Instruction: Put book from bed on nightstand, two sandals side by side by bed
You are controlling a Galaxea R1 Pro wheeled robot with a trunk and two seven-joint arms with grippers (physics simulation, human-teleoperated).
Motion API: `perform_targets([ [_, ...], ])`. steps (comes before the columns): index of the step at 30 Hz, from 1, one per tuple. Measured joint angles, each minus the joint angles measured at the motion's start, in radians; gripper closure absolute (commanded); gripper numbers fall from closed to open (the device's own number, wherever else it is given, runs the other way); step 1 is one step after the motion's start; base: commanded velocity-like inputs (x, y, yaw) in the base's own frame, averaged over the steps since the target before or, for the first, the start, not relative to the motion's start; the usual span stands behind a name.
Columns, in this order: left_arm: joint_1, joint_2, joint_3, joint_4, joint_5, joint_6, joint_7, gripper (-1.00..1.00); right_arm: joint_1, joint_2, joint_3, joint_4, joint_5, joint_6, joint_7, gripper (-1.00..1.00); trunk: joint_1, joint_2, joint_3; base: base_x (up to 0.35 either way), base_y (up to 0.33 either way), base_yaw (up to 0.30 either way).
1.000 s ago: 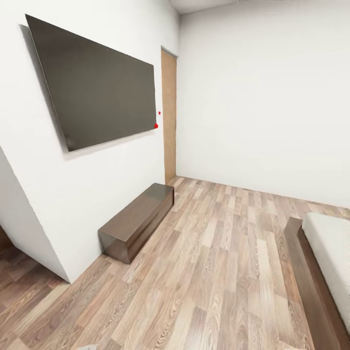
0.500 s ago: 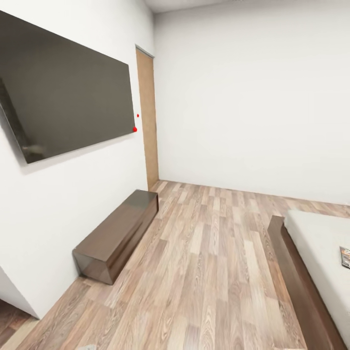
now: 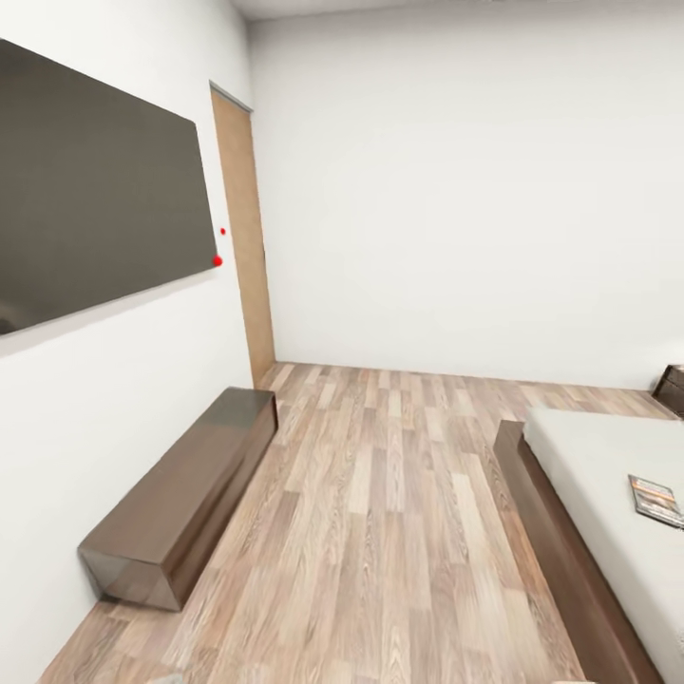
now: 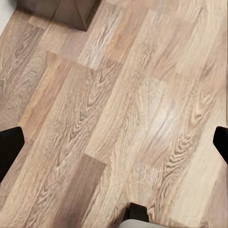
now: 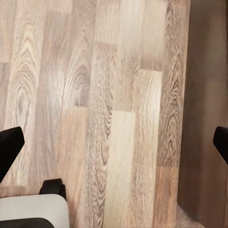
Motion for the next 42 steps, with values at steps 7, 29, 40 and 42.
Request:
perform_targets([
  [7, 0.000, 0.000, 0.000, 0.000, 0.000, 0.000, 0.000, -1.00, 0.000, 0.000, 0.000, 0.000, 0.000, 0.000, 0.000, -1.00, 0.000, 0.000, 0.005, 0.321, 0.081, -0.259],
  [29, 0.000, 0.000, 0.000, 0.000, 0.000, 0.000, 0.000, -1.00, 0.000, 0.000, 0.000, 0.000, 0.000, 0.000, 0.000, -1.00, 0.000, -0.001, 0.019, 0.336, 0.010, -0.257],
  [40, 0.000, 0.000, 0.000, 0.000, 0.000, 0.000, 0.000, -1.00, -0.001, 0.000, 0.000, 0.000, 0.000, 0.000, 0.000, -1.00, 0.000, -0.001, 0.022, 0.339, 0.000, -0.099],
  [42, 0.000, 0.000, 0.000, 0.000, 0.000, 0.000, 0.000, -1.00, -0.001, 0.000, 0.000, 0.000, 0.000, 0.000, 0.000, -1.00, 0.000, -0.002, 0.022, 0.339, 0.000, -0.025],
])
